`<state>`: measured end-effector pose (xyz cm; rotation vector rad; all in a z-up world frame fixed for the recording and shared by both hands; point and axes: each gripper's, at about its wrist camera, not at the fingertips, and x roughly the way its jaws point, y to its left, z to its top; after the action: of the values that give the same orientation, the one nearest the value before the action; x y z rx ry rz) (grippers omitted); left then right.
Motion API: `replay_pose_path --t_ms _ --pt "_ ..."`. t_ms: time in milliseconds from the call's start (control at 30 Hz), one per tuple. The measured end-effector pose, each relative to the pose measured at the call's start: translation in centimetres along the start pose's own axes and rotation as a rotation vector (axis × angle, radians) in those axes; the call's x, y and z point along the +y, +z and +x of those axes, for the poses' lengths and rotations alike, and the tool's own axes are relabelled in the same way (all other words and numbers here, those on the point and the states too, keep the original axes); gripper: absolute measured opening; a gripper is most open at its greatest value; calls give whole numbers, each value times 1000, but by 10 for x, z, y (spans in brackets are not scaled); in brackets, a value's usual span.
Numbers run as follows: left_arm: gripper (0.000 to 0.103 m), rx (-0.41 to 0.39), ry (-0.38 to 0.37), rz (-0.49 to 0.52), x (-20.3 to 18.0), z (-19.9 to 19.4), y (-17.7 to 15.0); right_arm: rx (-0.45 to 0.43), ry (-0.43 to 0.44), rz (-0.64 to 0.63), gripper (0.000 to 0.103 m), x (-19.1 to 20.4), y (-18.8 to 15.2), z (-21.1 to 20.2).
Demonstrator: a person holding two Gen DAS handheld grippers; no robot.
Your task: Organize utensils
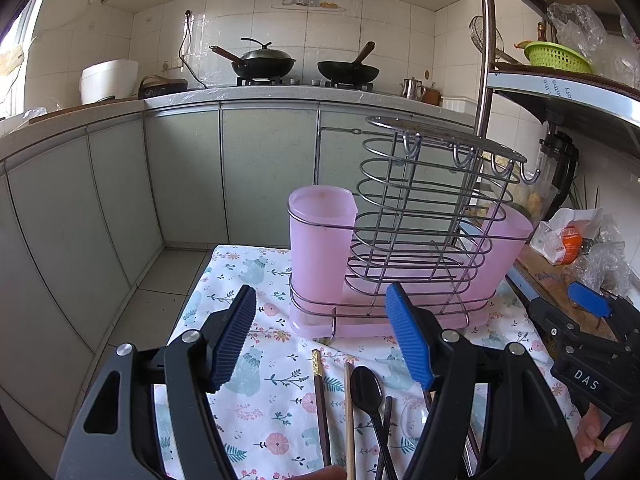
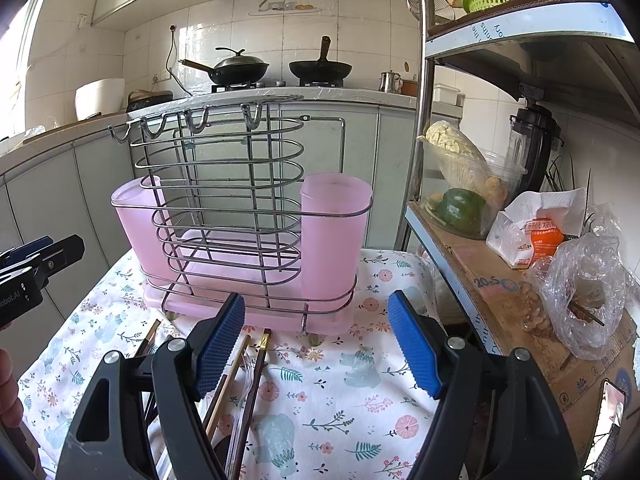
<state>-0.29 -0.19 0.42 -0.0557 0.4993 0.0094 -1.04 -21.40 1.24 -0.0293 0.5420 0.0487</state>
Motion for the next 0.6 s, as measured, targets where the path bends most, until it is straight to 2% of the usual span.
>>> replay_pose_path --t_ms 600 --pt "68 15 -5 -2 1 6 -5 4 0 0 73 -1 3 0"
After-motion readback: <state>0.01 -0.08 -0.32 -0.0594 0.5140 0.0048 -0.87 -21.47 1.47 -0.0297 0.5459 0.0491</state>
